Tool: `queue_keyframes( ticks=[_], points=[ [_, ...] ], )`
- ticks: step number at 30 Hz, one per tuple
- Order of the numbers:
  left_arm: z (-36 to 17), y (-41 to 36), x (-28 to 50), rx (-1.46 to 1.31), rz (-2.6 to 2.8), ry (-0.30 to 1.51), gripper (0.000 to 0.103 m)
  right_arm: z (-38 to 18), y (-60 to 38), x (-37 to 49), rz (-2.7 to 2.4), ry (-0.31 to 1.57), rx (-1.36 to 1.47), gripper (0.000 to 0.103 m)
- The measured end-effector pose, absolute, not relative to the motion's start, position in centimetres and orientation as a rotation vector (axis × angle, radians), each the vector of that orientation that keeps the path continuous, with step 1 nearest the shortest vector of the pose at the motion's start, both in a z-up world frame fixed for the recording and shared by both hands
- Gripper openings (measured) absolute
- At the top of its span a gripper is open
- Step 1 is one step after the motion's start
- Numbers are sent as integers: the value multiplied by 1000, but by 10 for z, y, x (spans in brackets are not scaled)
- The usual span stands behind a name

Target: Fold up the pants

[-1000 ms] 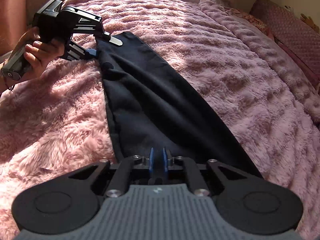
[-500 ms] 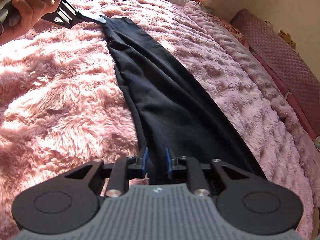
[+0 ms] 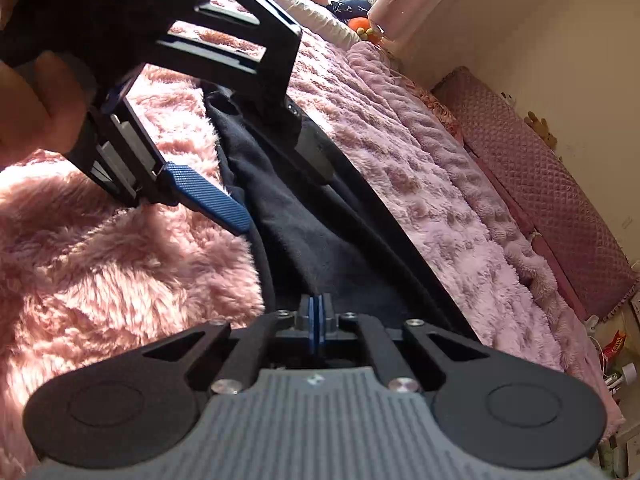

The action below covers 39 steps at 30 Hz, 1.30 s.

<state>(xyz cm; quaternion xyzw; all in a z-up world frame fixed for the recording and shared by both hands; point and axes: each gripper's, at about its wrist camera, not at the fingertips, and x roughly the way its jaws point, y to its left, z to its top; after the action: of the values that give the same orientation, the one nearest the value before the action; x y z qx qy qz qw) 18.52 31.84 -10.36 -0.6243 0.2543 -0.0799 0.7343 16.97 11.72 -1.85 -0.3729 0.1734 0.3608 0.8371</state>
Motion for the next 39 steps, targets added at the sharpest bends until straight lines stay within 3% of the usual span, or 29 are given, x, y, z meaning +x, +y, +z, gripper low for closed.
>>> queue_keyframes(
  ticks=[6, 9, 11, 12, 14, 15, 18, 21, 22, 23, 30, 32, 33, 39],
  points=[
    [-114, 325, 195, -1403, -143, 550, 52, -9, 106, 161, 802, 358, -799, 0],
    [-117, 332, 199, -1409, -88, 552, 35, -15, 111, 161, 809, 361, -838, 0],
    [-124, 337, 198, -1428, -26, 582, 17, -20, 115, 161, 828, 403, -865, 1],
    [-127, 340, 198, -1440, -12, 591, 15, -19, 116, 164, 849, 446, -852, 5],
    [-132, 344, 199, -1464, -21, 601, 15, -5, 106, 178, 911, 565, -668, 44],
    [-131, 345, 200, -1465, -28, 608, 15, 5, 96, 187, 949, 614, -550, 49],
    [-122, 346, 202, -1419, -28, 620, 22, 26, 65, 205, 942, 664, -358, 50],
    [-109, 345, 199, -1352, -14, 569, 44, 28, 40, 211, 792, 670, -412, 42],
    [-104, 344, 196, -1321, -28, 533, 58, 25, 31, 213, 768, 677, -437, 39],
    [-100, 343, 195, -1302, -33, 522, 61, 22, 23, 213, 759, 676, -461, 38],
    [-95, 328, 195, -1243, -36, 575, 61, -15, -12, 181, 703, 582, -778, 42],
    [-95, 326, 194, -1226, -29, 579, 61, -24, -15, 164, 681, 499, -898, 61],
    [-95, 325, 194, -1224, -30, 580, 61, -28, -15, 159, 667, 459, -943, 63],
    [-93, 325, 192, -1201, -30, 589, 61, -46, -10, 123, 724, 308, -1206, 62]
  ],
)
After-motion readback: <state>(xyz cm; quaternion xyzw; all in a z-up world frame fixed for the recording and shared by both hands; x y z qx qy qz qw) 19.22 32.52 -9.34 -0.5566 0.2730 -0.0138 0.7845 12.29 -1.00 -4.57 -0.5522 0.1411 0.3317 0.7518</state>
